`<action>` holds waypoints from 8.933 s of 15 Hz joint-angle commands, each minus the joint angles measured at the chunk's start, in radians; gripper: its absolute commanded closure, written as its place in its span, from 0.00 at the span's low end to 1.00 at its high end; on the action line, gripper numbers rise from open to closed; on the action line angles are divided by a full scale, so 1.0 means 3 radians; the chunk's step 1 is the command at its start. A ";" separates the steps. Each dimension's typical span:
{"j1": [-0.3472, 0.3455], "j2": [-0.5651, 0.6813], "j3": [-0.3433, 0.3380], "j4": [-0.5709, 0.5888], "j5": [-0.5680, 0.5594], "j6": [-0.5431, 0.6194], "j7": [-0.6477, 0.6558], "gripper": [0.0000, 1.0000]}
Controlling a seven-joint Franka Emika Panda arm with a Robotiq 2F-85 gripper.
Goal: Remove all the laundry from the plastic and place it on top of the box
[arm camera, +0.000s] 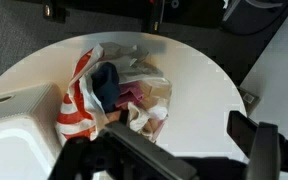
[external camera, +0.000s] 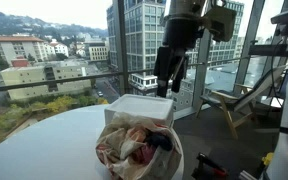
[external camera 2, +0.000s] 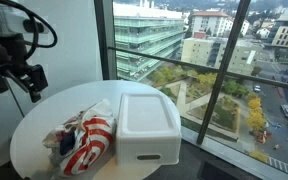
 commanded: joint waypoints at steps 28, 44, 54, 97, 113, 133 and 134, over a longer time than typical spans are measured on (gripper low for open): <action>0.0455 0.2790 0.0365 0.0279 0.0308 0.1944 -0.0912 0.00; 0.0095 0.3728 0.0529 0.0679 -0.0569 0.2209 -0.0690 0.03; -0.0016 0.3755 0.0569 0.0696 -0.0442 0.2346 -0.0757 0.86; -0.0206 0.3163 0.1352 0.1141 0.0293 0.3275 -0.1815 1.00; 0.0097 0.2797 0.1046 0.1344 -0.0777 0.3451 -0.0996 1.00; 0.0081 0.3085 0.1608 0.1246 0.1164 0.3332 -0.2142 0.43; 0.0077 0.2970 0.1587 0.1185 0.1204 0.3335 -0.2148 0.34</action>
